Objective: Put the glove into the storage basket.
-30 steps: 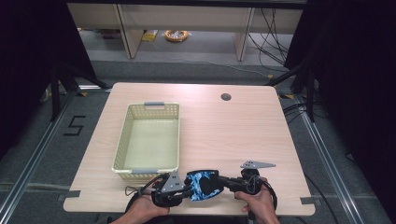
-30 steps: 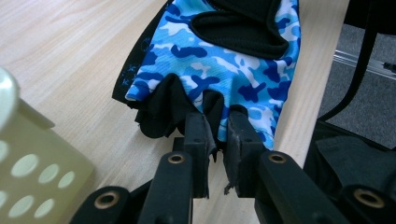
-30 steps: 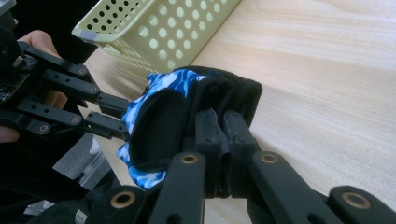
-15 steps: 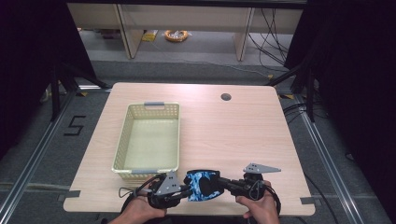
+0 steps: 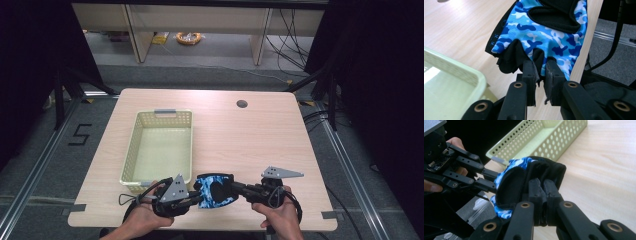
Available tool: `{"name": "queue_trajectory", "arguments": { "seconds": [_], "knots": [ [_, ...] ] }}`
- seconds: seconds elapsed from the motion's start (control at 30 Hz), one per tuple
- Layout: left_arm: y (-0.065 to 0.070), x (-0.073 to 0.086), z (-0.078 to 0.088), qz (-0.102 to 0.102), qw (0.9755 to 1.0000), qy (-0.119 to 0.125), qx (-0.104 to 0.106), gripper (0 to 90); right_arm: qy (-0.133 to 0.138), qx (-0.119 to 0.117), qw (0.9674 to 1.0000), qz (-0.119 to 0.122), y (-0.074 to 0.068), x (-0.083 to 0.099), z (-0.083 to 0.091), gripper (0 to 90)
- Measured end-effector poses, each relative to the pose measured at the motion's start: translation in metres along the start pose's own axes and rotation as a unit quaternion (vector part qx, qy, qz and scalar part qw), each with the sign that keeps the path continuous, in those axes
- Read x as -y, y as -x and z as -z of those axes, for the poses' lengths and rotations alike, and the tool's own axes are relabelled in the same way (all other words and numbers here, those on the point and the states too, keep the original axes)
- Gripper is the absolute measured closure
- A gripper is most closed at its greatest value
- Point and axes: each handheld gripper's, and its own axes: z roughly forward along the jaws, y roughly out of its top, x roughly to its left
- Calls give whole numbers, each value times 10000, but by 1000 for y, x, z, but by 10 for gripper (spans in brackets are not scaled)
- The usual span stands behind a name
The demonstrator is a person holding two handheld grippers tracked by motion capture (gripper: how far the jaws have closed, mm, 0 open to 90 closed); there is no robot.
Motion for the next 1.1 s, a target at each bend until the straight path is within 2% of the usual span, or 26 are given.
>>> {"name": "queue_trajectory", "arguments": {
  "seconds": [0.03,0.07,0.1,0.13,0.2,0.23,0.27,0.3,0.33,0.37,0.4,0.47,0.53,0.6,0.63,0.67,0.7,0.73,0.8,0.93,0.97,1.0,1.1],
  "knots": [
    [-1,-3,3,43,10000,58,-26,794,73,-30,10000,37,-1,-3,0,867],
    [-3,-5,6,-20,10000,-1,-38,794,27,-71,9999,88,-2,-7,1,867],
    [-3,-7,7,93,9999,71,-26,794,0,-13,10000,93,-4,-10,1,867],
    [-6,-9,11,-31,10000,-24,-27,794,37,-35,9998,173,-6,-13,1,867],
    [-7,-10,12,-19,10000,35,-84,794,27,-72,9999,110,-11,-19,1,867],
    [-10,-13,17,-73,9999,-24,-154,794,62,-46,9996,253,-11,-23,0,867],
    [-12,-15,19,-137,9998,-13,-122,794,72,-82,9996,272,-13,-26,-2,866],
    [-13,-16,22,-54,9999,5,-159,794,82,-68,9995,293,-14,-29,-3,866],
    [-17,-17,25,-136,9998,-13,-170,794,39,-35,9995,318,-15,-33,-4,866],
    [-18,-17,27,-51,9998,16,-184,794,41,-34,9996,285,-18,-37,-5,866],
    [-21,-17,30,-38,9997,36,-225,794,53,-65,9993,373,-18,-41,-7,866],
    [-26,-19,35,-13,9996,-1,-270,794,14,-69,9994,346,-22,-48,-12,867],
    [-28,-19,37,-2,9995,36,-316,793,8,-30,9985,542,-23,-56,-18,866],
    [-35,-19,43,30,9991,26,-431,793,-92,-61,9992,381,-27,-64,-23,866],
    [-38,-19,45,39,9990,9,-456,794,-42,-47,9985,537,-25,-67,-27,866],
    [-40,-19,47,17,9988,-10,-489,794,-45,-70,9983,585,-25,-71,-31,866],
    [-42,-18,48,64,9987,-7,-511,794,-102,-64,9988,467,-28,-73,-34,866],
    [-45,-17,51,104,9986,-42,-510,793,-114,-99,9983,561,-27,-77,-38,866],
    [-50,-15,54,204,9981,-17,-574,794,-107,-114,9983,563,-29,-82,-45,866],
    [-58,-12,61,191,9978,-100,-630,794,-175,-182,9982,553,-33,-91,-59,866],
    [-62,-9,65,275,9973,-82,-673,794,-193,-191,9976,632,-35,-94,-63,866],
    [-65,-9,68,217,9971,-94,-718,794,-195,-217,9981,541,-37,-95,-66,866],
    [-73,-4,75,291,9966,-105,-760,794,-214,-230,9973,659,-40,-101,-77,866]
  ]
}}
